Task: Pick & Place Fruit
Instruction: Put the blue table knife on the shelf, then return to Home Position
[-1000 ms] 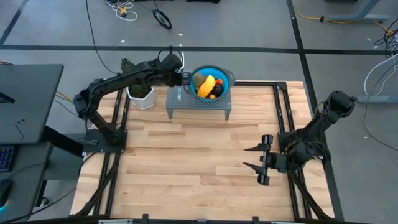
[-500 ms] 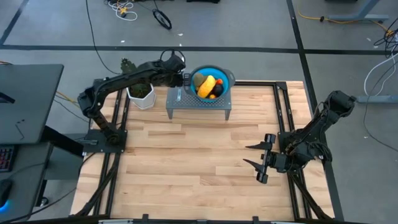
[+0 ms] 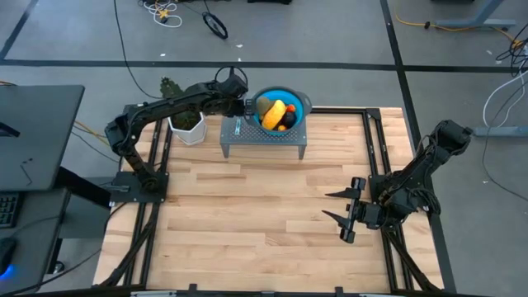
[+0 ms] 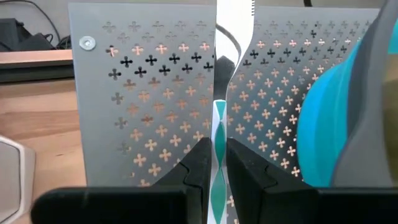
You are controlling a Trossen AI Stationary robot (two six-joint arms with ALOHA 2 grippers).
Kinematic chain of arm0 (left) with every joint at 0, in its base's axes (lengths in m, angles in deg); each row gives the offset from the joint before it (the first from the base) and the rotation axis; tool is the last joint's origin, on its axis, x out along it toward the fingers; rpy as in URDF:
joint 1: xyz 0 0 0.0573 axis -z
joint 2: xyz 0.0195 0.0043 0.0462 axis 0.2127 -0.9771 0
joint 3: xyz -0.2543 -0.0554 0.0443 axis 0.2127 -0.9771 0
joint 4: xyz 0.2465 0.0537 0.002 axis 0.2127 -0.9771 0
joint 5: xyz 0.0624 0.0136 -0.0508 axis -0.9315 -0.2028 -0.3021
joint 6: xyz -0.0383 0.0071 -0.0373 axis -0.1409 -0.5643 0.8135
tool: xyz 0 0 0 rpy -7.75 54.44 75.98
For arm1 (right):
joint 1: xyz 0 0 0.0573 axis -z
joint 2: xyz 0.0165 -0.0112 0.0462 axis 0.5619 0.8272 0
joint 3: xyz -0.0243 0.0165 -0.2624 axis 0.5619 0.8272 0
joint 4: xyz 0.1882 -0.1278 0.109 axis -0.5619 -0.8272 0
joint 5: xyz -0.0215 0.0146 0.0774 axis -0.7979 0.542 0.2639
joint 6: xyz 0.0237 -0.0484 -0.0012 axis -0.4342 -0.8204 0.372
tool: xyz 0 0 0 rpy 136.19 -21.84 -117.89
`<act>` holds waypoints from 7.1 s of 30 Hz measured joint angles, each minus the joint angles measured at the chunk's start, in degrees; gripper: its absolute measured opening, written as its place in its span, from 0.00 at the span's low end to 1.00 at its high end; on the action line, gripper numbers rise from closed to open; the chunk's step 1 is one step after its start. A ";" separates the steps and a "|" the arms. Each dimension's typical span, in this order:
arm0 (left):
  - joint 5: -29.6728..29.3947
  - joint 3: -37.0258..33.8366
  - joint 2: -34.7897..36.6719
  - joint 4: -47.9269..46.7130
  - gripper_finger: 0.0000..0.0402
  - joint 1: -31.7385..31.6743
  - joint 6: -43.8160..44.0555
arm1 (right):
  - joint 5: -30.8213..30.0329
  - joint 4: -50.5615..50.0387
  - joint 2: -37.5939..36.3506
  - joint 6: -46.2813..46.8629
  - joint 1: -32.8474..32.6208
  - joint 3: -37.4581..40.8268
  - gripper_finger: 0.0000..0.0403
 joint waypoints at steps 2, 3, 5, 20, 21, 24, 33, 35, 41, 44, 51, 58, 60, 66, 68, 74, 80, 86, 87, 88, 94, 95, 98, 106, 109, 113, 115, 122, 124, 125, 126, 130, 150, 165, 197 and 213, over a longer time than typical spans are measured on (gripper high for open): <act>0.02 0.00 0.00 -0.20 0.12 0.01 0.13 | 0.00 -0.01 0.00 0.00 0.00 0.00 0.56; 0.20 0.00 0.00 -0.28 0.12 0.01 0.19 | 0.00 -0.02 0.00 0.00 0.00 0.00 0.56; 0.52 0.00 0.00 -0.30 0.12 0.09 0.24 | 0.00 -0.01 0.00 0.00 0.00 0.00 0.56; 1.12 -0.02 -0.84 -1.78 0.12 0.64 1.66 | -0.02 -0.03 0.00 0.01 0.02 0.00 0.56; 1.15 -0.02 -0.80 -1.42 0.12 0.64 1.67 | -0.11 -0.05 0.00 0.00 0.01 0.00 0.56; 1.72 0.00 -0.81 -1.86 0.12 0.67 1.69 | -0.90 -0.04 0.00 -0.14 0.02 0.00 0.56; 2.00 0.00 -0.81 -2.24 0.12 0.67 1.69 | -1.01 -0.23 0.00 -0.22 0.02 0.00 0.56; 1.93 0.00 -0.81 -2.44 0.12 0.67 1.69 | -0.99 -0.25 0.00 -0.20 0.02 0.00 0.56; 0.47 0.00 -0.81 -2.48 0.12 0.91 1.69 | -0.98 -0.52 0.00 -0.20 0.02 0.00 0.56; 1.05 0.00 -0.81 -2.50 0.12 1.01 1.95 | -0.99 -0.63 0.00 -0.20 0.02 0.00 0.56; -1.12 0.00 -0.81 -3.22 0.12 1.43 3.19 | -0.99 -0.65 0.00 -0.20 0.02 0.00 0.56; -0.88 0.00 -0.81 -3.29 0.12 2.18 3.46 | -0.98 -0.67 0.00 -0.22 0.02 0.00 0.56; -1.46 0.00 -0.81 -3.29 0.12 2.37 3.58 | -0.98 -0.68 0.00 -0.20 0.02 0.00 0.56; 0.36 0.00 -0.78 -3.31 0.12 2.33 3.50 | -0.98 -1.13 0.00 -0.20 0.02 0.00 0.56; 0.45 0.00 -0.68 -3.38 0.12 2.33 3.55 | -1.00 -1.13 0.00 -0.22 0.02 0.00 0.56; 0.96 0.00 -0.66 -3.33 0.12 2.36 2.95 | -0.99 -1.47 0.00 -0.21 0.02 0.00 0.56; 2.74 0.00 -0.66 -3.40 0.12 2.50 2.18 | -1.01 -1.72 0.00 -0.20 0.02 0.00 0.56; 3.29 0.00 -0.42 -4.68 0.12 2.50 3.51 | -1.01 -1.72 0.00 -0.20 0.02 0.00 0.56; 3.03 0.00 -0.25 -4.90 0.12 2.50 3.49 | -1.01 -1.72 0.00 -0.20 0.02 0.00 0.56; 2.88 0.00 -0.16 -4.83 0.12 2.50 3.53 | -1.03 -1.72 0.00 -0.20 0.02 0.00 0.56; 1.85 0.02 0.41 -6.62 0.12 2.50 4.91 | -1.16 -1.70 0.00 -0.20 0.00 0.00 0.56; 1.87 0.02 0.39 -7.12 0.12 2.50 4.91 | -1.17 -1.72 0.01 -0.20 0.02 0.00 0.56; 1.48 0.02 0.34 -6.59 0.12 2.56 5.07 | -1.33 -1.71 0.02 -0.20 0.00 0.00 0.56; -0.78 0.02 0.22 -6.61 0.14 2.63 7.60 | -1.06 -1.72 0.02 -0.20 0.00 0.00 0.56; -1.21 0.02 0.22 -6.25 0.16 2.63 7.87 | -1.05 -1.72 0.02 -0.18 0.02 0.00 0.56; -1.20 0.02 0.22 -6.26 0.18 2.91 7.58 | -1.03 -1.72 0.02 0.24 0.01 0.00 0.56; -1.50 0.02 0.22 -6.26 0.19 3.22 6.99 | -1.03 -1.72 0.02 0.24 0.01 0.00 0.56; -2.26 0.02 0.22 -6.24 0.19 3.40 7.64 | -1.03 -1.72 0.02 0.24 0.01 0.00 0.56; -1.80 0.02 0.22 -6.22 0.19 3.40 6.64 | -1.03 -1.72 0.02 0.23 0.00 0.00 0.56; -1.74 0.02 0.22 -6.22 0.19 3.40 6.34 | -1.03 -1.71 0.02 0.24 0.00 0.00 0.56; -1.71 0.02 0.22 -6.22 0.19 3.40 6.00 | -1.03 -1.72 0.02 0.24 0.02 0.00 0.56; -2.33 0.17 1.37 -6.43 0.19 3.42 5.41 | -1.03 -1.72 0.02 0.24 0.02 0.00 0.56; -17.74 2.21 10.80 -1.09 0.19 21.23 -11.88 | -6.89 -1.73 0.02 1.78 -1.15 0.00 0.56; -32.71 2.20 10.50 5.30 0.19 41.51 -17.80 | -16.02 -3.77 0.02 1.77 -0.99 0.00 0.56; -10.77 -26.29 10.47 76.28 0.19 53.50 -48.44 | 8.93 -22.11 0.02 29.28 11.32 0.00 0.56; -7.26 -26.27 10.47 70.13 0.19 47.46 -53.34 | 24.59 -45.25 0.04 37.69 26.27 -9.15 0.56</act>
